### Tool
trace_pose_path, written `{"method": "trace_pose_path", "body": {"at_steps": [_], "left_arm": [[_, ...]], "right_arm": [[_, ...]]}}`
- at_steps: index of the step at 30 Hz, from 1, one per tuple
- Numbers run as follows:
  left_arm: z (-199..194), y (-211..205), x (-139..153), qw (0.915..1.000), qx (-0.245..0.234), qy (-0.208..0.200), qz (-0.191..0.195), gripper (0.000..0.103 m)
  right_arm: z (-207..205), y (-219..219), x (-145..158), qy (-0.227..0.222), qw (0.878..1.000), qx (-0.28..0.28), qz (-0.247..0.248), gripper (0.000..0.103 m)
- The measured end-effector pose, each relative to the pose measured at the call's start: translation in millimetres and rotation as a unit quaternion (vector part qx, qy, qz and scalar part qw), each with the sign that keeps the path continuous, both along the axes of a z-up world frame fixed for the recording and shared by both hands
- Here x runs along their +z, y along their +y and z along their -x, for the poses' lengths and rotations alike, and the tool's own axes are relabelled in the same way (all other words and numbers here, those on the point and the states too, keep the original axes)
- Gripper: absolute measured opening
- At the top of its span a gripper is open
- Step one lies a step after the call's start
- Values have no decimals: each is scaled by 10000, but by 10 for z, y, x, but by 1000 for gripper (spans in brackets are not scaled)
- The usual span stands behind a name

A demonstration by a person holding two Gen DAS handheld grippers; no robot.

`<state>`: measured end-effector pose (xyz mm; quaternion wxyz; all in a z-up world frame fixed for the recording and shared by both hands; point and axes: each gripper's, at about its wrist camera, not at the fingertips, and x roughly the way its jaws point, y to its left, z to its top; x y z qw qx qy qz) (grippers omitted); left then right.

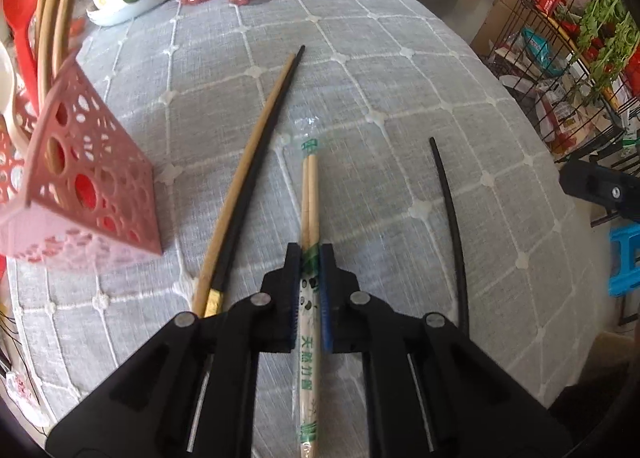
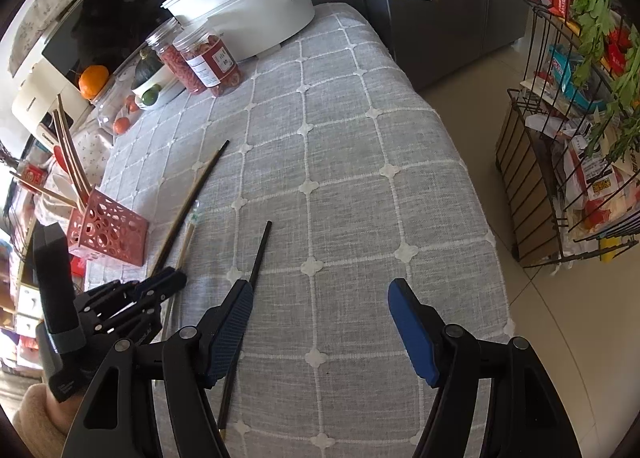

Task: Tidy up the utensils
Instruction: 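Grasp the paper-wrapped chopsticks with the left tool while the right tool grasps a black chopstick, then carry the wrapped chopsticks into the basket and open the left tool while the right tool lifts its chopstick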

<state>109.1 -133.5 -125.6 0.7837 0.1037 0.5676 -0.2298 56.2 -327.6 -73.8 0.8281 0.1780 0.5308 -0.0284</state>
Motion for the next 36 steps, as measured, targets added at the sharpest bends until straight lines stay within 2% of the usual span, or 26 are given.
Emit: {"method": "trace_pose_path", "body": {"at_steps": [1,3,6,9,15,18,19,20,22,23,36], "left_arm": [[20,26,2,9999,15,155,32,10],[65,66,5,9997,7,209,109,10],[90,40,62,9999,-44,-9,138,10],[39,-27,55,9998,-66,-116,137,18],[-98,-179,-36,9992,-8,-341,-202,20],[-137,-201,-45,9991,13,-304,-306,20],[-144,-205,-47,9990,16,-291,-340,19],[-144,-207,-46,9988,28,-313,-386,10],[-138,-203,-38,9981,44,-376,-488,10],[-134,-195,-18,9979,52,-413,-494,6],[255,301,718,9916,76,-1269,243,6]], "right_arm": [[-3,3,1,0,10000,-3,8,71],[-11,11,-5,14,10000,-2,-2,71],[-19,33,-24,60,10000,26,-37,71],[-29,52,-36,90,9999,49,-18,71],[-64,78,-84,176,9998,60,46,71],[-94,109,-112,221,9997,100,78,71],[-106,127,-122,238,9996,122,83,71],[-120,146,-135,264,9995,144,89,71],[-139,178,-155,308,9993,171,91,71],[-147,194,-162,326,9993,180,92,71],[-242,392,-231,527,9983,179,149,71]]}}
